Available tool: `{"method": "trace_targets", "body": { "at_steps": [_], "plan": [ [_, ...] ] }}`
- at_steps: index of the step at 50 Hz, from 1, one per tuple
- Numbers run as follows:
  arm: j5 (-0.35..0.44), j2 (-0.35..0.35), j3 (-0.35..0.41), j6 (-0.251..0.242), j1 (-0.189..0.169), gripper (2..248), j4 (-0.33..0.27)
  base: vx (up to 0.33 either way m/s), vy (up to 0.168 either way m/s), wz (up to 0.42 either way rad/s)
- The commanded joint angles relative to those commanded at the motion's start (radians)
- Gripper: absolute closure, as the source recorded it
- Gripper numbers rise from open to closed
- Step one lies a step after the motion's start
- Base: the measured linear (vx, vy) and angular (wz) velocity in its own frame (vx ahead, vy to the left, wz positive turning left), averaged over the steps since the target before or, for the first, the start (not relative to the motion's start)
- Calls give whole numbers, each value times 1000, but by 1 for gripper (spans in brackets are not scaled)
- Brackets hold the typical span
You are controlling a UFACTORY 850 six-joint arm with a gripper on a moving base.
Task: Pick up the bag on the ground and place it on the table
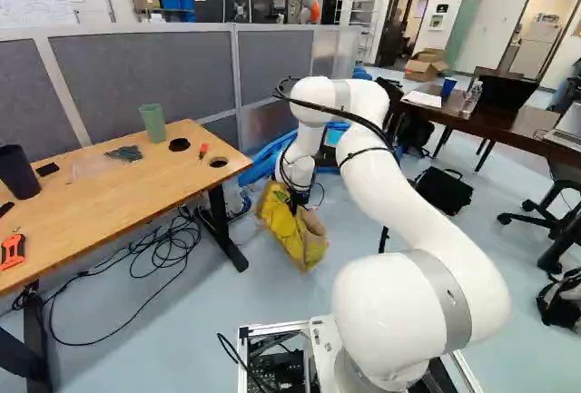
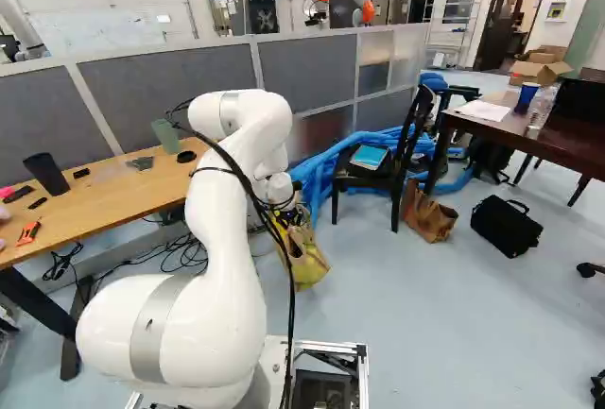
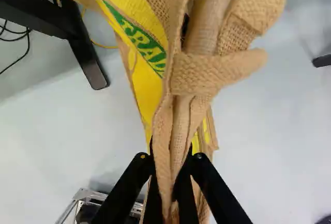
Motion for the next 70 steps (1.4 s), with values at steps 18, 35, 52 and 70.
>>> {"method": "trace_targets", "body": {
  "at_steps": [18,35,52,70],
  "plan": [
    [0,65,48,0,0,227,0,0,0,0],
    [0,122,82,0,0,227,0,0,0,0],
    [-20,172,102,0,-1,227,0,0,0,0],
    [-77,213,99,0,-4,227,11,0,0,0]
  ]
}}
